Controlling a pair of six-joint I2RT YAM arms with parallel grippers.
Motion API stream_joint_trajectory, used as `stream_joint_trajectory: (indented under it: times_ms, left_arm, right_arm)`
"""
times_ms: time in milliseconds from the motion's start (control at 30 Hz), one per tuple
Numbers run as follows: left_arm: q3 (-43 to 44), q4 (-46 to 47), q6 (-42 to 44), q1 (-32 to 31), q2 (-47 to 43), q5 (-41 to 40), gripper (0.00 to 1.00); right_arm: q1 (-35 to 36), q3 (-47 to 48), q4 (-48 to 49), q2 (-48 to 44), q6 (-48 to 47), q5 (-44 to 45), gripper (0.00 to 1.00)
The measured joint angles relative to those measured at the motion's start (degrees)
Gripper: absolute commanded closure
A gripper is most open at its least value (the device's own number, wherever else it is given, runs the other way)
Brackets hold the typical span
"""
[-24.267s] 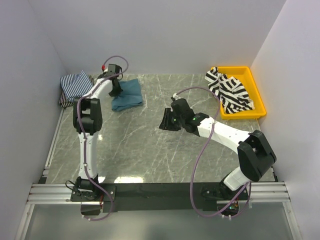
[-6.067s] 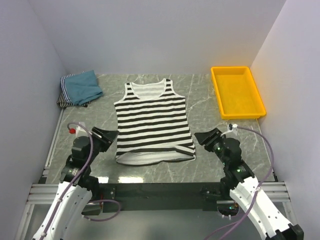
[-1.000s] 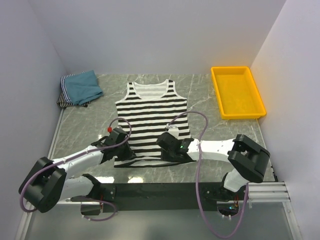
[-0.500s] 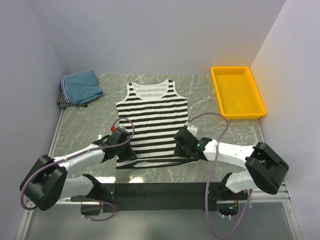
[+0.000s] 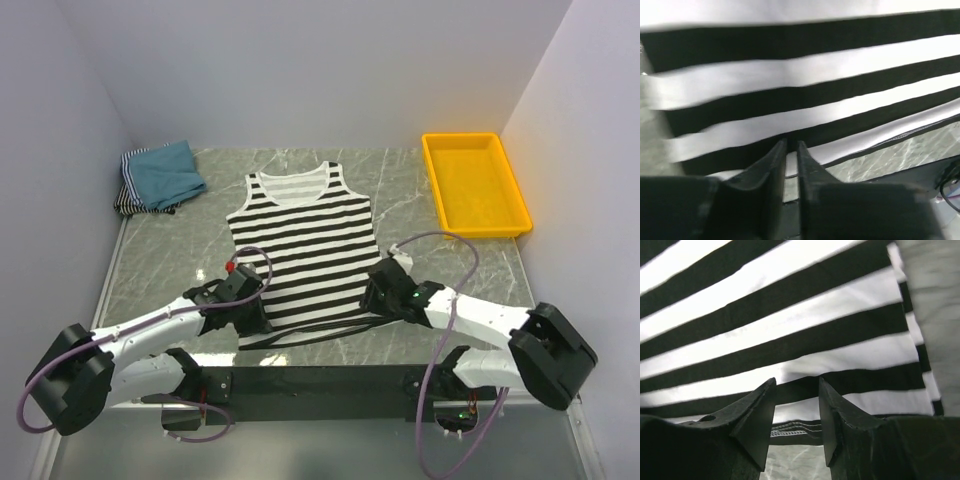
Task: Fold and stack the tank tops
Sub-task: Flatten the tank top out
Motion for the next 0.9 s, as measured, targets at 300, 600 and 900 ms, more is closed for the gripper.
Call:
stream_joint_trajectory:
  times_ms: [300,600,900]
  left_arm:
    - [13.4,-4.3,0.3,7.0,0.0,-4.3,0.65]
    - [17.3,2.9,-0.2,28.0,8.7,-10.5,0.66]
    - [22.7,11.8,3.9,34.6,26.7,-9.5,0.61]
  right_arm:
    - [-10.4,-4.1,-4.1,-8.9,-1.8,-1.2,0.52]
    - [11.1,15.8,-11.5,-1.4,-3.6,4.5,0.53]
    - [28.8,37.8,-11.1,24.4,-6.6,5.8,0.54]
